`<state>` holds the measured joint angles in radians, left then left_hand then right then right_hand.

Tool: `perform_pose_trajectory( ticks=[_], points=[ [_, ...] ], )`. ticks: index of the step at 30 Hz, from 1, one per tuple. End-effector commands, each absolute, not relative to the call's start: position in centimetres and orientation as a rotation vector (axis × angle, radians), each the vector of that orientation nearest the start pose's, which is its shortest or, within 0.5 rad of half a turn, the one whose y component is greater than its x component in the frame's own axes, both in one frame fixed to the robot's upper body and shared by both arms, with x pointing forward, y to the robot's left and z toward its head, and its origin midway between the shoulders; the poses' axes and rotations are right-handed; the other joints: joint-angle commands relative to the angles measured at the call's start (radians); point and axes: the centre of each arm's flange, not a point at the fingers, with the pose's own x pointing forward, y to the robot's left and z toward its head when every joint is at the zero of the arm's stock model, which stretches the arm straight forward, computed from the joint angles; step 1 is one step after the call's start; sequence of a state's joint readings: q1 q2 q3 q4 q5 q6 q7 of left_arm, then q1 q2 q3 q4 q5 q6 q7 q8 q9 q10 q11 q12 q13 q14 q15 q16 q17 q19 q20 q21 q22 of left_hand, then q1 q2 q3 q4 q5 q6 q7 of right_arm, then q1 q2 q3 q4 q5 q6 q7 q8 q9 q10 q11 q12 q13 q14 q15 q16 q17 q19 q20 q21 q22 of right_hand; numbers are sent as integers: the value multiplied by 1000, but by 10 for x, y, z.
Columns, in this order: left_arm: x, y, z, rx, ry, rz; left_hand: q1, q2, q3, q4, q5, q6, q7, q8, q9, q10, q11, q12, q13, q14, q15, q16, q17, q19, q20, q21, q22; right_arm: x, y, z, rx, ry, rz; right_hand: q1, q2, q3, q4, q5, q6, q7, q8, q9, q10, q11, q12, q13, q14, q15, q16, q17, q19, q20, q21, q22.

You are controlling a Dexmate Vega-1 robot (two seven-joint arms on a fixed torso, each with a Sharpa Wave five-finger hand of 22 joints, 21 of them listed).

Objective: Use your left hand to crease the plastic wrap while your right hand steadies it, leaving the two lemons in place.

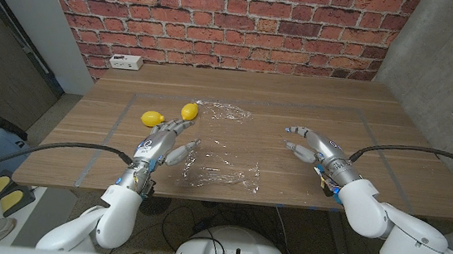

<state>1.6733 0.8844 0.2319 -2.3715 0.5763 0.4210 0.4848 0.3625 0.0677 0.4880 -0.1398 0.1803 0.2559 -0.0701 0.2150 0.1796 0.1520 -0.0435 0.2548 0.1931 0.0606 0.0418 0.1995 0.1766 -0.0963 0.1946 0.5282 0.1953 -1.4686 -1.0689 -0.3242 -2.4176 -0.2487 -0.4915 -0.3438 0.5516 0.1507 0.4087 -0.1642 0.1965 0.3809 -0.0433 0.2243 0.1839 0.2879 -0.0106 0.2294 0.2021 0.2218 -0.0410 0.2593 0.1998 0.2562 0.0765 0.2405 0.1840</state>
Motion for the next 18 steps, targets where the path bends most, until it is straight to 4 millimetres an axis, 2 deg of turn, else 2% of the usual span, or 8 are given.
perform_pose_trajectory(
  ticks=[1, 4, 6, 12, 14, 18],
  points=[
    [396, 234, -107, 1272, -639, 272, 20, -8, 0, -14, -3, 17, -5, 5, 3, 4, -10, -2, 5, 7, -12, 0, 4, 16, 0, -1, -1, 421, -219, -95, -1167, -526, -12, 24, -2, 3, -6, 1, 21, 4, 7, 5, 15, 2, 4, 4, 14, -10, 7, 2, 15, 1, 5, 2],
    [394, 233, -108, 1297, -632, 289, 41, -16, 2, -26, -2, 56, -10, 14, 3, 11, -19, -3, 5, 12, -18, 0, 3, 38, -1, 2, -3, 419, -216, -97, -1176, -534, -18, 48, -5, 8, -13, 2, 36, 11, 8, 6, 23, 5, 3, 3, 24, -8, 8, 1, 29, 10, 9, 2],
    [393, 232, -108, 1317, -629, 300, 59, -18, 5, -30, -1, 87, 5, 20, 4, 12, -17, -6, 5, 14, -15, -1, 3, 45, 2, 0, -3, 419, -214, -98, -1181, -536, -21, 68, -8, 13, -17, 2, 51, 13, 11, 6, 30, 6, 3, 3, 32, -13, 9, 0, 38, 12, 11, 2],
    [391, 231, -110, 1372, -607, 326, 88, -20, 10, -36, 0, 131, 4, 28, 5, 20, -24, -7, 5, 18, -19, -1, 3, 54, 0, -2, -4, 417, -209, -99, -1191, -539, -5, 98, -16, 17, -20, 2, 80, 17, 18, 7, 43, 0, 4, 3, 45, -21, 11, 0, 46, 14, 11, 2],
    [390, 231, -110, 1395, -591, 333, 100, -21, 12, -39, 0, 139, 0, 29, 5, 22, -26, -7, 5, 20, -21, -1, 3, 59, -1, -2, -5, 417, -207, -99, -1207, -539, 1, 123, -23, 19, -21, 1, 92, 23, 18, 8, 46, 0, 1, 2, 66, -30, 19, 2, 65, 12, 17, 3],
    [390, 229, -109, 1432, -566, 340, 138, -30, 19, -47, 2, 164, -16, 34, 5, 20, -32, -11, 5, 18, -20, -3, 2, 63, -3, -7, -6, 416, -205, -98, -1227, -542, -4, 153, -34, 19, -23, -1, 120, 26, 24, 10, 60, -5, 2, 2, 75, -37, 22, 5, 74, 11, 18, 3]
  ],
)
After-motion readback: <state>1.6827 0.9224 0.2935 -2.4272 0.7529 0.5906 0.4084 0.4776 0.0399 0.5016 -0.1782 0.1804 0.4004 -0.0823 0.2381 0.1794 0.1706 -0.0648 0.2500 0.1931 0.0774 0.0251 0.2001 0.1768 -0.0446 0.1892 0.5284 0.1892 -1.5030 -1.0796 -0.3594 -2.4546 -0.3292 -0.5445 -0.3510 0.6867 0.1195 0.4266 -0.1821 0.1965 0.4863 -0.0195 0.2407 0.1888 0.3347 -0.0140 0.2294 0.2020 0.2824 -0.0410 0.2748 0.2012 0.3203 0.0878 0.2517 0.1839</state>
